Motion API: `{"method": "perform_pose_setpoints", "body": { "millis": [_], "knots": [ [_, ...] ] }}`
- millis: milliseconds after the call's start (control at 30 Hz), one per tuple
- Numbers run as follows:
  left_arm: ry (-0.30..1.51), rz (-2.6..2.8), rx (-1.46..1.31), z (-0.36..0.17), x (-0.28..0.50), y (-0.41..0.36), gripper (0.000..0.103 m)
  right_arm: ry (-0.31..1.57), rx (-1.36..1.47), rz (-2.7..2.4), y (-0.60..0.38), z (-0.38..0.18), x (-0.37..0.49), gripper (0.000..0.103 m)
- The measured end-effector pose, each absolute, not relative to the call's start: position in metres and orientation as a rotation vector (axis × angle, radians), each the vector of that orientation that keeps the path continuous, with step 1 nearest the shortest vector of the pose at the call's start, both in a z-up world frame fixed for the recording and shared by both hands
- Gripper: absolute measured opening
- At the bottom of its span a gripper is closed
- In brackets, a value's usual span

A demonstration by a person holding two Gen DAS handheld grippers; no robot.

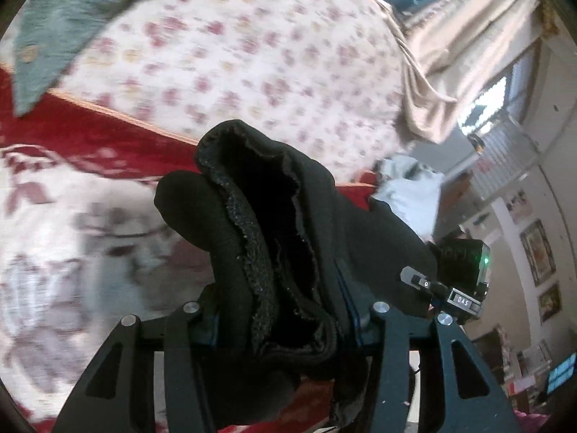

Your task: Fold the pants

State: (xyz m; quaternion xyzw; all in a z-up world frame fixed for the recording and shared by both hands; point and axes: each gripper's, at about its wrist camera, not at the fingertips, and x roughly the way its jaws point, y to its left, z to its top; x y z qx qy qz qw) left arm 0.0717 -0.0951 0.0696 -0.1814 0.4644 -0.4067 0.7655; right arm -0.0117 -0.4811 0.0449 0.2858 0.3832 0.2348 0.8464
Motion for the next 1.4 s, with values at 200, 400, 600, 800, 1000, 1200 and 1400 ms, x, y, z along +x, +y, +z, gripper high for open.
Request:
{"method": "perform_pose_setpoints", "body": {
  "millis": [200, 400, 600, 800, 1000, 1200, 1400],
  "knots": [
    [1.085, -0.944, -0.378, 0.042, 0.06, -0.174, 0.049, 0.848, 0.594, 0.365, -0.546, 0.05, -0.046, 0.028],
    [1.118, -0.833, -0.243, -0.006, 0.048, -0.209, 0.059, 1.03, 0.567, 0.168, -0.575, -0.012, -0.058, 0.037],
    [1.046, -0.723, -0.149, -0.004, 0.038, -0.197, 0.096, 1.033, 0.46, -0.147, -0.584, -0.009, -0.071, 0.085],
    [0.844, -0.589, 0.008, 0.032, 0.01, -0.197, 0.1, 0.913, 0.379, -0.188, -0.551, 0.045, -0.092, 0.087],
    [0.767, -0.559, 0.005, 0.053, -0.018, -0.205, 0.1, 0.807, 0.347, -0.198, -0.495, 0.066, -0.106, 0.09],
    [0.718, -0.548, 0.039, 0.062, -0.044, -0.22, 0.1, 0.782, 0.375, -0.243, -0.472, 0.057, -0.113, 0.091],
    [0.704, -0.552, 0.084, 0.061, -0.061, -0.238, 0.1, 0.779, 0.39, -0.269, -0.472, 0.052, -0.121, 0.092]
  ]
}}
